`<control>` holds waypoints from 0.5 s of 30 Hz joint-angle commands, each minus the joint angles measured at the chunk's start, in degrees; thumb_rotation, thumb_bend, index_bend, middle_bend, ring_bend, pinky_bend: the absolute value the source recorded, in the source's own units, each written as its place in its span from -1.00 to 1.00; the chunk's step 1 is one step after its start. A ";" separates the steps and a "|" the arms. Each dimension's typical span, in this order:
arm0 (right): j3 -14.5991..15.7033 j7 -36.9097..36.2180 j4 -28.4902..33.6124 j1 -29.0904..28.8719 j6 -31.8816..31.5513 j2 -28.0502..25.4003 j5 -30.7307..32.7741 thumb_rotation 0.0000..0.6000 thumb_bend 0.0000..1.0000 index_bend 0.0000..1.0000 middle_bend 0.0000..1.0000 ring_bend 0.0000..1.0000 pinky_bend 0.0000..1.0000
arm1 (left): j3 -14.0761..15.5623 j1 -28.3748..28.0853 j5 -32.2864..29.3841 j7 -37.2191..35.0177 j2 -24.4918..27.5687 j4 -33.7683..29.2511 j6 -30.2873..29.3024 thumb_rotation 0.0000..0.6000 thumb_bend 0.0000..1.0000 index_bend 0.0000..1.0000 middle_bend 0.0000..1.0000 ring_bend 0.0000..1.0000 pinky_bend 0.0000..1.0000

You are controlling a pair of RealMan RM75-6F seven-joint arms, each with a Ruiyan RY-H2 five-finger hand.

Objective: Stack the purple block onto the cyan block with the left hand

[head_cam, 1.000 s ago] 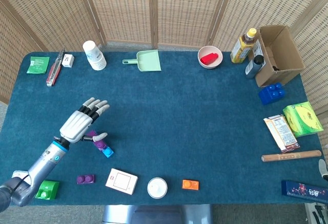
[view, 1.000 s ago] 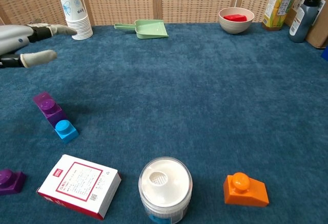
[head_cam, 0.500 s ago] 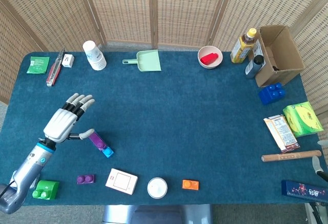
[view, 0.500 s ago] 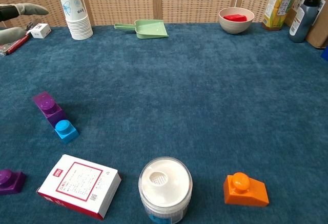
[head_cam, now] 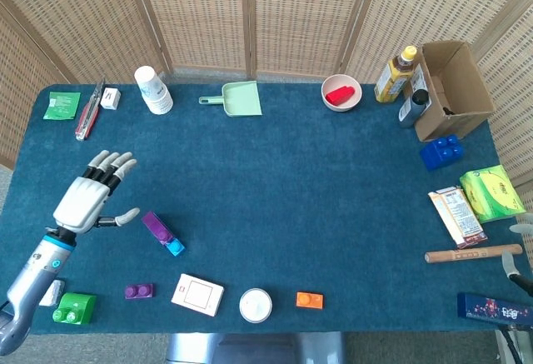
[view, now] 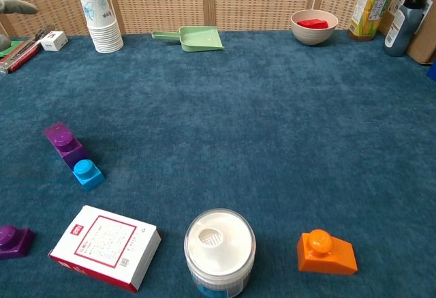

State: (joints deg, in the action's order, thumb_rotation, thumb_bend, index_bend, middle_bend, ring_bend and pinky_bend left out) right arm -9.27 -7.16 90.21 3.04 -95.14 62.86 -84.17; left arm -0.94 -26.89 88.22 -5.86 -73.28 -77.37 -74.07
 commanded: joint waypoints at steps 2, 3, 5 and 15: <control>0.24 0.32 0.03 -0.48 0.67 -0.13 -0.41 1.00 -0.32 -0.25 -0.43 -0.78 -0.56 | 0.42 2.97 -1.75 3.57 3.50 -4.29 -1.92 0.33 -0.52 -0.83 -0.99 -1.00 -1.00; 0.32 0.48 0.02 -0.67 0.85 -0.17 -0.65 1.00 -0.32 -0.25 -0.43 -0.77 -0.56 | 0.60 3.91 -2.24 4.06 4.42 -5.46 -2.62 0.45 -0.51 -0.80 -0.99 -1.00 -1.00; 0.41 0.71 -0.06 -0.98 1.02 -0.16 -1.08 1.00 -0.32 -0.25 -0.43 -0.77 -0.56 | 0.97 5.60 -3.04 4.86 6.16 -7.65 -3.83 0.59 -0.51 -0.78 -0.98 -1.00 -1.00; 1.54 2.07 -1.31 -2.03 1.27 0.88 -3.55 1.00 -0.32 -0.25 -0.44 -0.81 -0.56 | 3.44 15.84 -4.11 3.20 11.79 -13.87 -13.56 0.77 -0.51 -0.72 -0.90 -1.00 -1.00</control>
State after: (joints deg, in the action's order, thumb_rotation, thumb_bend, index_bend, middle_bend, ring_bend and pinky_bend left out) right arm -7.81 -5.17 88.97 1.05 -93.88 63.66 -87.65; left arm 1.67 -13.56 83.88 -2.08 -62.43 -90.37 -84.88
